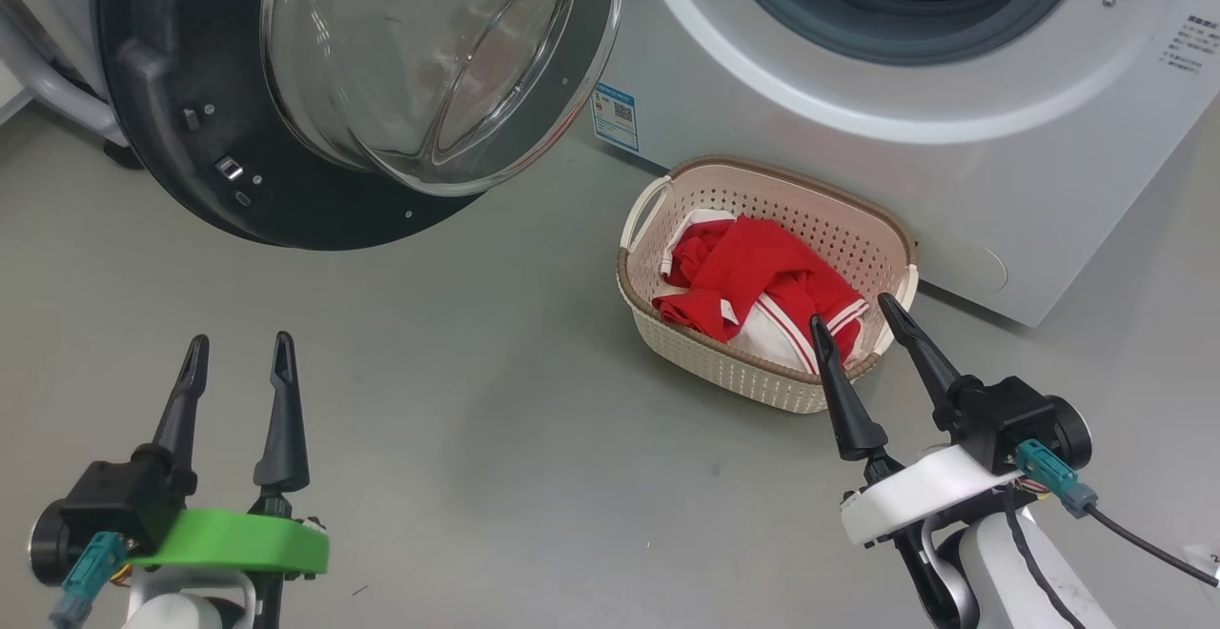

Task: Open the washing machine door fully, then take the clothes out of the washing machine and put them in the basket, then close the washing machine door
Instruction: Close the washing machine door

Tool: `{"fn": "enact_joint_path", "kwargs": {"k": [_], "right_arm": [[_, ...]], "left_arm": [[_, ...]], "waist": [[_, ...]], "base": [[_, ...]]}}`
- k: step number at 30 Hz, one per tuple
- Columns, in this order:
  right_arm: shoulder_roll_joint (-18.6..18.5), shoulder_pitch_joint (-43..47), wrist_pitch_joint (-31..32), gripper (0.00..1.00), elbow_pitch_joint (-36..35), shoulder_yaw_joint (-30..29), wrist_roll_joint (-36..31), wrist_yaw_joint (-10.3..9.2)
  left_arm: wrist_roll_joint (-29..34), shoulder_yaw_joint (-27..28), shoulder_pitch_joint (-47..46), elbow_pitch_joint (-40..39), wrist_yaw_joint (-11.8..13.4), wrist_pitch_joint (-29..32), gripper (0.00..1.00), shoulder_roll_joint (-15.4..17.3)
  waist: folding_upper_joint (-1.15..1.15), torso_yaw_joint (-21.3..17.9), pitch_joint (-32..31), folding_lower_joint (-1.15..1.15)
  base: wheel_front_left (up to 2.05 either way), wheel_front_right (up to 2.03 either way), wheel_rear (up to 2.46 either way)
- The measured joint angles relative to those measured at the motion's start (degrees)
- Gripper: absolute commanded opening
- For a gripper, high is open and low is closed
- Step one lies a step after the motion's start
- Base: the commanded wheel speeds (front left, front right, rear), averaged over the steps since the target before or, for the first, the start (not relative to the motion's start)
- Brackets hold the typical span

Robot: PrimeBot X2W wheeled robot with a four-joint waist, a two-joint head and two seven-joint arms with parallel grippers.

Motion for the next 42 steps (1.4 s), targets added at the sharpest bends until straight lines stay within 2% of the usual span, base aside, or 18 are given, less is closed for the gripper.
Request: {"fn": "enact_joint_path", "kwargs": {"k": [37,38,40,41,42], "right_arm": [[0.02,-0.25,0.0,1.0,-0.29,-1.34,0.27,-0.05],[0.02,-0.25,0.0,1.0,-0.36,-1.34,0.27,-0.07],[0.02,-0.25,0.0,1.0,-0.43,-1.21,0.26,-0.1],[0.03,-0.25,0.0,1.0,-0.52,-1.07,0.26,-0.1],[0.05,-0.25,0.0,1.0,-0.62,-1.03,0.26,-0.1]], "left_arm": [[0.6,-1.21,0.46,-0.41,0.0,0.0,1.0,-0.01],[0.6,-1.12,0.46,-0.41,0.0,0.0,0.78,-0.01],[0.59,-0.76,0.46,-0.44,0.0,0.0,0.07,-0.03],[0.58,-0.47,0.46,-0.52,0.0,0.0,0.0,-0.03],[0.58,-0.37,0.46,-0.58,0.0,0.0,0.0,-0.03]], "waist": [[0.0,-0.56,-0.44,0.0],[0.0,-0.59,-0.38,0.0],[0.0,-0.68,-0.19,0.0],[0.0,-0.77,-0.03,0.0],[0.0,-0.86,0.15,0.0]], "base": [[0.0,0.0,0.0],[0.0,0.0,0.0],[0.0,0.0,0.0],[0.0,0.0,0.0],[0.0,0.0,0.0]]}}
